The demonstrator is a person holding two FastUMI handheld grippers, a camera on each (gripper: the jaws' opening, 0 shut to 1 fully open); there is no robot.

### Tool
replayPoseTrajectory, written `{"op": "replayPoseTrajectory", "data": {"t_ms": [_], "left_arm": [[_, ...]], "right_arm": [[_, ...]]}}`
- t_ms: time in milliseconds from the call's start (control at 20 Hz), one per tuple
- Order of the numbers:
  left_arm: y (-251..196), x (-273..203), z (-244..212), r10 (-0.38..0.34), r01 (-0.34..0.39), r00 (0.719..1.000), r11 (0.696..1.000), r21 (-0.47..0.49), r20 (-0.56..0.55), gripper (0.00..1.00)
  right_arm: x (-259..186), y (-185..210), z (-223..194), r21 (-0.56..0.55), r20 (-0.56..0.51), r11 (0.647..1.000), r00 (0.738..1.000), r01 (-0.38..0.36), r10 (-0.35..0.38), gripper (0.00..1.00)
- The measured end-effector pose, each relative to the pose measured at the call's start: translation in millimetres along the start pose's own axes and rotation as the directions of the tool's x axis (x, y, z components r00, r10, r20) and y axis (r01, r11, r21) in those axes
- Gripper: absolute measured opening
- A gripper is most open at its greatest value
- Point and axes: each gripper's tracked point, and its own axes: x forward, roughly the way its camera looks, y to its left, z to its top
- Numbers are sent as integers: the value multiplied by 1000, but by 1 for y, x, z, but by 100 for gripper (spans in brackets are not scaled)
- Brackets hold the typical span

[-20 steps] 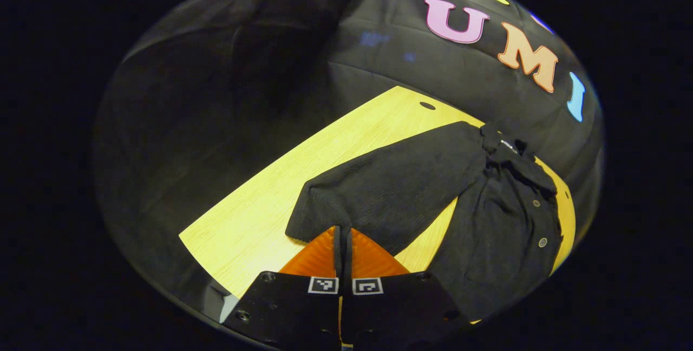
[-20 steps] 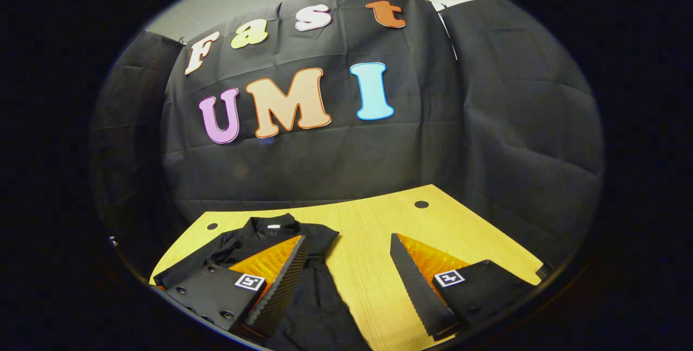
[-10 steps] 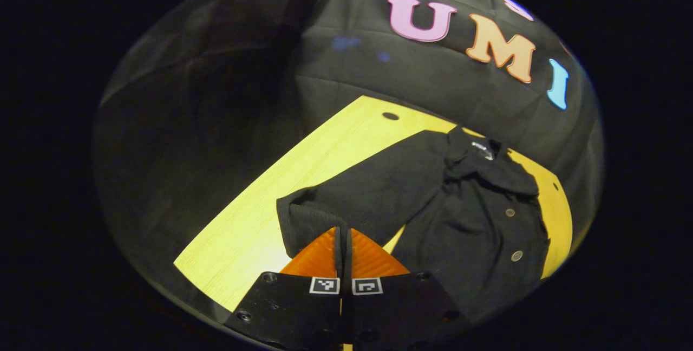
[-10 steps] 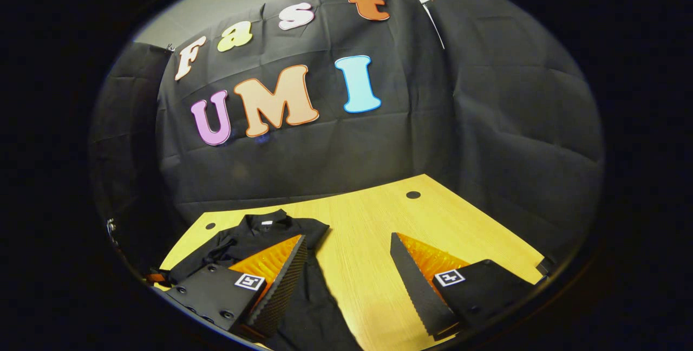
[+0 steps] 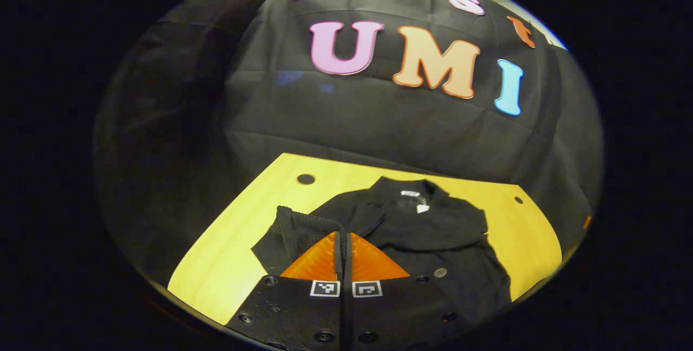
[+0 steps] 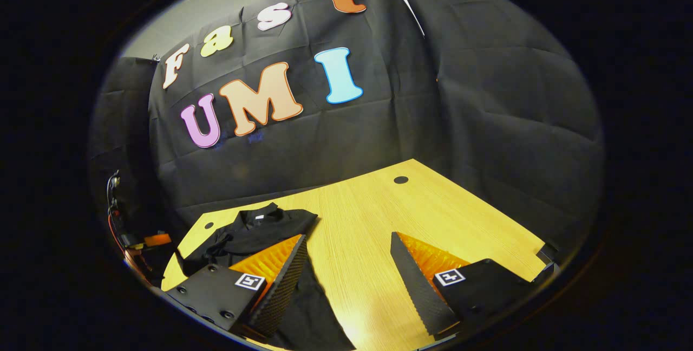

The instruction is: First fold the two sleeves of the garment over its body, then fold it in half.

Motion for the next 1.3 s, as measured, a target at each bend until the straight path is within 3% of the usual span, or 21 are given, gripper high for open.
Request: {"op": "replayPoseTrajectory", "data": {"t_ms": [100,150,250,550,700,750,800,900,1100,1300], "left_arm": [[-31,23,10,-36,35,999,999,38,25,0],[-48,32,9,-55,55,998,997,50,15,0],[-79,47,11,-91,90,996,993,77,13,0],[-156,82,19,-177,173,984,973,151,9,0],[-193,96,22,-220,214,975,954,210,10,0],[-206,100,22,-238,231,971,946,227,6,0],[-221,104,20,-260,252,966,936,244,-2,0],[-249,110,15,-297,290,955,913,285,-19,0],[-274,121,2,-317,313,947,893,322,-41,0],[-287,125,-28,-329,357,934,881,310,-139,0]], "right_arm": [[3,0,-7,-26,-16,1000,1000,-10,9,93],[6,4,-10,-35,-26,999,1000,-18,17,98],[8,6,-14,-49,-43,998,999,-27,25,98],[12,16,-33,9,-99,998,993,-60,61,98],[9,18,-49,43,-139,997,987,-70,76,98],[8,17,-52,45,-143,997,987,-64,70,93],[7,15,-55,43,-147,997,987,-60,65,98],[6,11,-63,27,-168,998,984,-54,58,98],[7,11,-70,40,-185,998,981,-53,59,98],[8,10,-76,40,-195,998,980,-43,50,98]]}}
